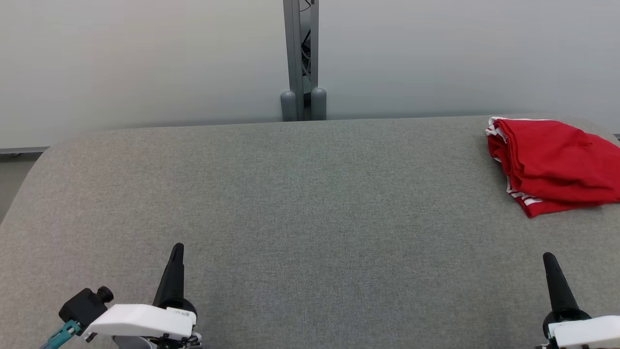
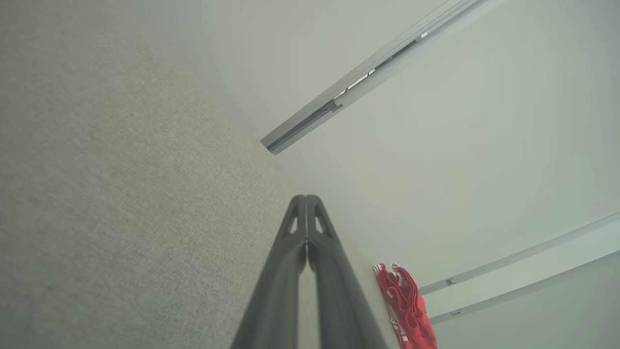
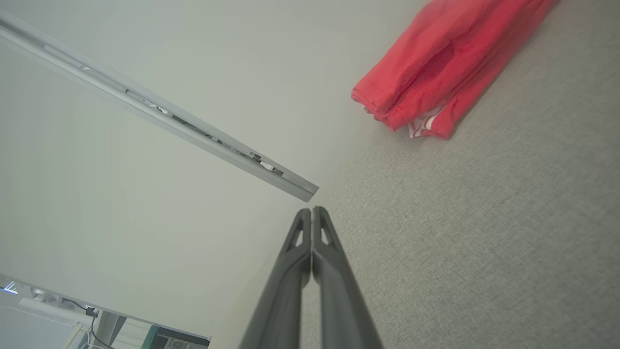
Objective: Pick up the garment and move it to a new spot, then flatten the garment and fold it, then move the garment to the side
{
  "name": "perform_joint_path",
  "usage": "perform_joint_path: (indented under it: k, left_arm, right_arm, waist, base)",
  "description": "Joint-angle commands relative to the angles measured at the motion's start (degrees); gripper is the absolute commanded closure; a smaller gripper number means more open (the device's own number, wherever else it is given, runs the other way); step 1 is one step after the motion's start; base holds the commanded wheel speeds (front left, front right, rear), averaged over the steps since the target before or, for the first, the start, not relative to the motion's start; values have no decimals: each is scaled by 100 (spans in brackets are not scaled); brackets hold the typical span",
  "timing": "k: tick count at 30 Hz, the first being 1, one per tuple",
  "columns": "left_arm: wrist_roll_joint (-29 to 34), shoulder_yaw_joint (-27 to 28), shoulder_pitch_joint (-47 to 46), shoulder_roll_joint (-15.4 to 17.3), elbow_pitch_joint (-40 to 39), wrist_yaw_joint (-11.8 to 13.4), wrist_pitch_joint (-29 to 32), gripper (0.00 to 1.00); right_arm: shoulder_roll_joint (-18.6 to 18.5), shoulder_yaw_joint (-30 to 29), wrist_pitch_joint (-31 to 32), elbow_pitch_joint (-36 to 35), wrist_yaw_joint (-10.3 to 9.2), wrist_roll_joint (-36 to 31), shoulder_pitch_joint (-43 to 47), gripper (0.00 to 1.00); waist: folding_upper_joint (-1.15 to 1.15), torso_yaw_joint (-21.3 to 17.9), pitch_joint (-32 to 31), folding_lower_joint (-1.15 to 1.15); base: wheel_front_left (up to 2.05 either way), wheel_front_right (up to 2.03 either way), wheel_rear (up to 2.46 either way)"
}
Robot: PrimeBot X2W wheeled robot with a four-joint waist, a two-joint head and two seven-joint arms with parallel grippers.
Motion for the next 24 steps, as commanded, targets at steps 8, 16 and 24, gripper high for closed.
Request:
perform_joint_path:
  k: [8,16,24]
  left_arm:
    - [-584,74,-270,34,33,-124,117,100]
    - [-976,107,-367,30,88,-183,203,100]
    - [-1403,145,-459,25,151,-250,304,100]
  right_arm:
    - [-64,-155,181,-68,1,587,-159,100]
    - [-61,-253,309,-65,1,983,-185,100]
    - [-54,-364,449,-61,1,1402,-226,100]
  waist:
    - [0,-13,10,0]
    - [0,-24,18,0]
    - [0,-36,27,0]
  base:
    - [0,0,0]
    - [0,0,0]
    - [0,0,0]
